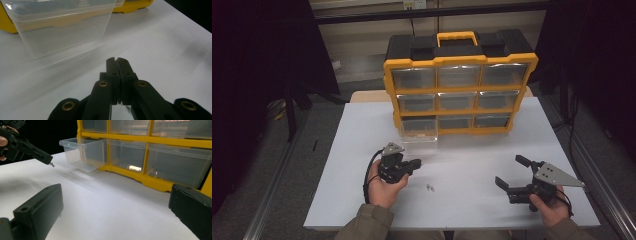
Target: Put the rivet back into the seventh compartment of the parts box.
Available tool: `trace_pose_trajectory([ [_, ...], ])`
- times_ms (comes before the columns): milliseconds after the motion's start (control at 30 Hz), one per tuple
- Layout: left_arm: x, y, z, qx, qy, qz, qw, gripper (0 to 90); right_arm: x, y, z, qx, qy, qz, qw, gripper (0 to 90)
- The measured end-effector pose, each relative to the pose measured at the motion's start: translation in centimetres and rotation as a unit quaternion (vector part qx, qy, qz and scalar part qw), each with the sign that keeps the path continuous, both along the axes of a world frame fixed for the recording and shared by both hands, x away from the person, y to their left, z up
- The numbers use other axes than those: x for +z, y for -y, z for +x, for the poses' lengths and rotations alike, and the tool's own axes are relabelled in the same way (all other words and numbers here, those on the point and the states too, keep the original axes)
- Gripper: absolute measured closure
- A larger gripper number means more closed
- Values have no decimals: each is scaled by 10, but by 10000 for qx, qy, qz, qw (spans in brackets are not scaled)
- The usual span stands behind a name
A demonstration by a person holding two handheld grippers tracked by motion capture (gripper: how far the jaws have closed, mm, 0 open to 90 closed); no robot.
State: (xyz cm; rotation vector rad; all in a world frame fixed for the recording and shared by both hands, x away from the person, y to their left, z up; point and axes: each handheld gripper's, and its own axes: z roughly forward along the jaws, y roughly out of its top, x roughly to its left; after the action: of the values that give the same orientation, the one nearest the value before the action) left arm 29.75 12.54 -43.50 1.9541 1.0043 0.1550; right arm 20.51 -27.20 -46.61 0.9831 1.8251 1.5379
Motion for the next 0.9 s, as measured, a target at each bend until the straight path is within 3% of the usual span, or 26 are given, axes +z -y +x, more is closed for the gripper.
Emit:
trace_pose_trajectory([
  [900,14,0,12,250,-46,-49,9997,888,0,1,0,7,32,-6,10000,0],
])
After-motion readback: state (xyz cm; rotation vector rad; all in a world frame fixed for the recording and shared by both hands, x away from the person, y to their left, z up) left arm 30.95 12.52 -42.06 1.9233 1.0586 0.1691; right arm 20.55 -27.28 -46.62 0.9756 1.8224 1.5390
